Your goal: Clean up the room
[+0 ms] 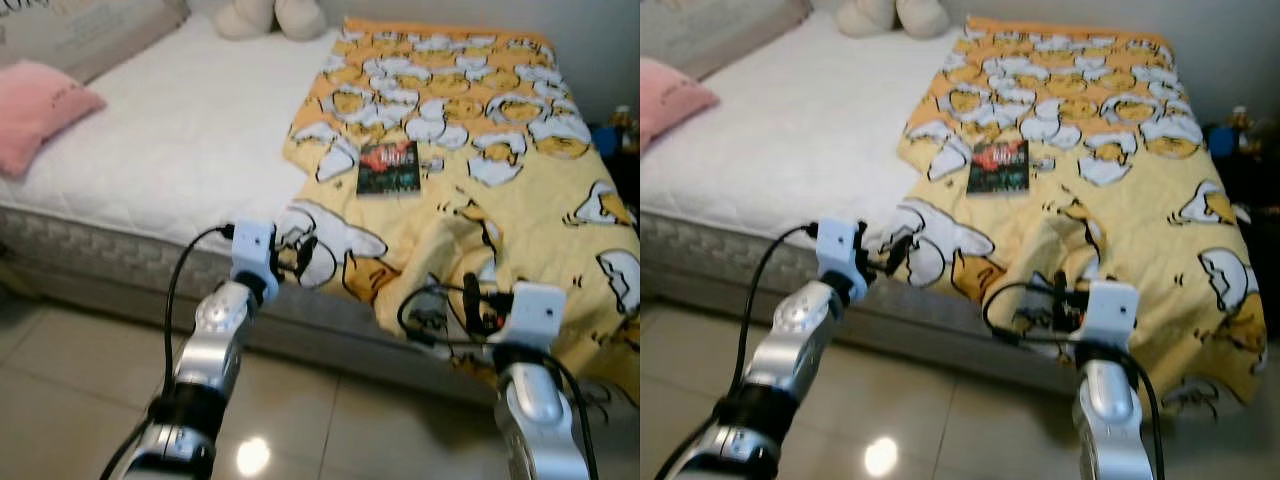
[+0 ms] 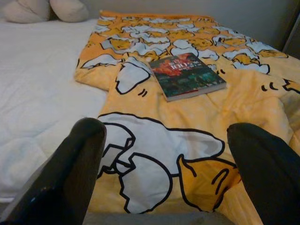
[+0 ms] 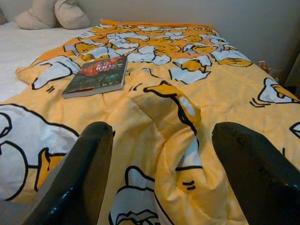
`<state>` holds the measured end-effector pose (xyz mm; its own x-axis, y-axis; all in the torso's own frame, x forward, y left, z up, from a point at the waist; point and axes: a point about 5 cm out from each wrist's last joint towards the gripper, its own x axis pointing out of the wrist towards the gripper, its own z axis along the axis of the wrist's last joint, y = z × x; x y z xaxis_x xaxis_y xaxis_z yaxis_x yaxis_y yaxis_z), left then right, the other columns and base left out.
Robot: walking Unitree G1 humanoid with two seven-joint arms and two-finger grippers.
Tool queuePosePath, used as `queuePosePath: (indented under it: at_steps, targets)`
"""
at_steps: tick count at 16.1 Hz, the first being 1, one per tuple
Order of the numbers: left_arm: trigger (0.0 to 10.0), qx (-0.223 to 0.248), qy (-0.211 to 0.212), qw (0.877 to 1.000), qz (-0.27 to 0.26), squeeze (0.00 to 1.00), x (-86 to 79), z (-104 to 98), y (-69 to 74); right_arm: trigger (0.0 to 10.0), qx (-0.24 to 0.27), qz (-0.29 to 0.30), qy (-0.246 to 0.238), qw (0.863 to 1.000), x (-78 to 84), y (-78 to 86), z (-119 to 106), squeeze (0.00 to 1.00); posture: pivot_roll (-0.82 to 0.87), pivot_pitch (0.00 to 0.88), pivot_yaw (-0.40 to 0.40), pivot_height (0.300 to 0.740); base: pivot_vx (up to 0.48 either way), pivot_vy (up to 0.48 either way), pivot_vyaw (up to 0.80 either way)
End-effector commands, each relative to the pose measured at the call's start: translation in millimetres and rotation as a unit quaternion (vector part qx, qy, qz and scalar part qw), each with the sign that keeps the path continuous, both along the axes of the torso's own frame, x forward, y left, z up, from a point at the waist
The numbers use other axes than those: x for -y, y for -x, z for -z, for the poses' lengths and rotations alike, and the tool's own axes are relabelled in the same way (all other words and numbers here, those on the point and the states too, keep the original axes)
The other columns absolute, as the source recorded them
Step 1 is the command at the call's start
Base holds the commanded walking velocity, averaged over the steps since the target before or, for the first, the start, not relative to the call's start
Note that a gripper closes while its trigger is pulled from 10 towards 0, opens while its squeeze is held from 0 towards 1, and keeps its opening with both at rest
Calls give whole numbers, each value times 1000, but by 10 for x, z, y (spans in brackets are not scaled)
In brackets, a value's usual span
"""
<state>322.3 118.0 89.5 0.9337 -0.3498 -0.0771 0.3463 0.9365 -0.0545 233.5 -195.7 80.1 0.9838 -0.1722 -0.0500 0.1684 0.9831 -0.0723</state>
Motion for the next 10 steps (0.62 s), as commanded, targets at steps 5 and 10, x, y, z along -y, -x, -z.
queuePosePath:
  at_steps: [5,10]
  targets:
    - [10000,18,-7,999,43,0,33,-87,-38,10000,-1,13,7,1000,47,35,1,0,-43,0,49,740,467,0,0]
    - [10000,19,-3,998,57,0,112,-102,-54,10000,3,14,4,1000,34,22,-1,0,-47,0,53,740,480,0,0]
